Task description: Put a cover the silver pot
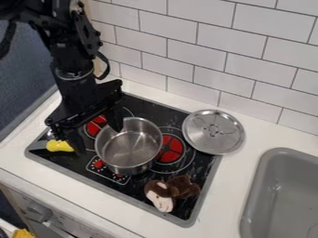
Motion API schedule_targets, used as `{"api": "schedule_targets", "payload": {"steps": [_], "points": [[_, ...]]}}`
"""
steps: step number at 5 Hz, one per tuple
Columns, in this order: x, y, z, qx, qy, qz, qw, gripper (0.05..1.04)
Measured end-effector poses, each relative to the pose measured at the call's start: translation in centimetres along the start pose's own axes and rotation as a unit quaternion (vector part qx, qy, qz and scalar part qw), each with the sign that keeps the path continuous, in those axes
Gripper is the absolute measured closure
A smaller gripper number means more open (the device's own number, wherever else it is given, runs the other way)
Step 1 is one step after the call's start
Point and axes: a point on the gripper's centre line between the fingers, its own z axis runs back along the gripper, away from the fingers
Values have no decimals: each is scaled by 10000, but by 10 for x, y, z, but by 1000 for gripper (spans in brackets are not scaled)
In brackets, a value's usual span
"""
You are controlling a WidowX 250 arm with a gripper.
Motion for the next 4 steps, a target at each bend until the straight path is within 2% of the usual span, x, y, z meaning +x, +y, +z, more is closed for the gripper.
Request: {"api": "schedule_targets", "payload": {"steps": [1, 2, 4], "points": [[-2, 1, -4, 84, 55, 28, 9999, 83], [-21, -15, -2, 13, 61, -135, 9999, 83], [-38, -56, 3, -220, 124, -139, 9996, 83]]}}
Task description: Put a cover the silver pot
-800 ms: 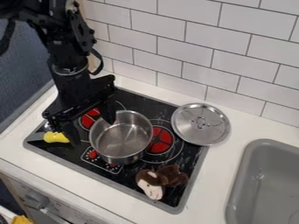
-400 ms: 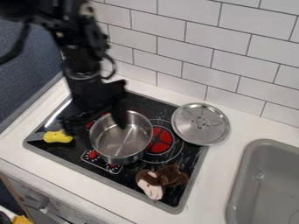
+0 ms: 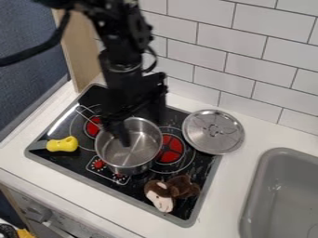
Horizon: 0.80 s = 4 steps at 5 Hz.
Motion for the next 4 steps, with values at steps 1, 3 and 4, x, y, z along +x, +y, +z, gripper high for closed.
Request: {"api": "schedule_targets", "payload": {"steps": [1, 3, 4], "points": [[-5, -28, -5, -9, -138, 363, 9992, 83], [-24, -76, -30, 274, -339, 1050, 9935, 83], [-28, -88, -41, 233, -247, 1152, 9928, 83]]}}
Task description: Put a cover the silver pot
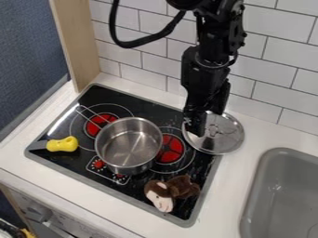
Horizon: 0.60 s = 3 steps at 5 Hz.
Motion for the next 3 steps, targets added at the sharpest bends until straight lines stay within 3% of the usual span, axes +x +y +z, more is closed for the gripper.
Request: {"api": "schedule_targets", "payload": {"steps": [3], "points": [[-4, -20, -33, 200, 17, -48, 9998, 93]]}}
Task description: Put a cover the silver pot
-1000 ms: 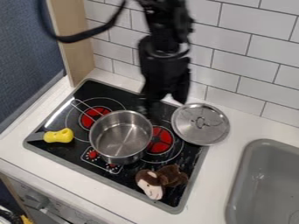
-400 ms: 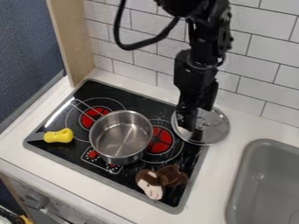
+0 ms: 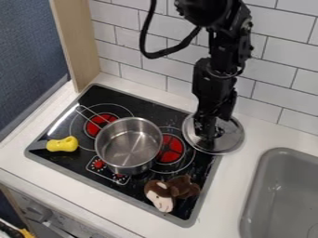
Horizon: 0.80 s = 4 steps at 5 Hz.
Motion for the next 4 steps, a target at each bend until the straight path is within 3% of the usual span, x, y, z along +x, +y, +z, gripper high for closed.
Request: {"api": "schedule_targets", "payload": {"steps": [1, 3, 4], "points": [[-2, -2, -7, 40, 29, 0, 10000, 168], [-3, 0, -11, -46, 20, 74, 10000, 764], [-2, 1, -12, -47, -1, 122, 9999, 954]]}}
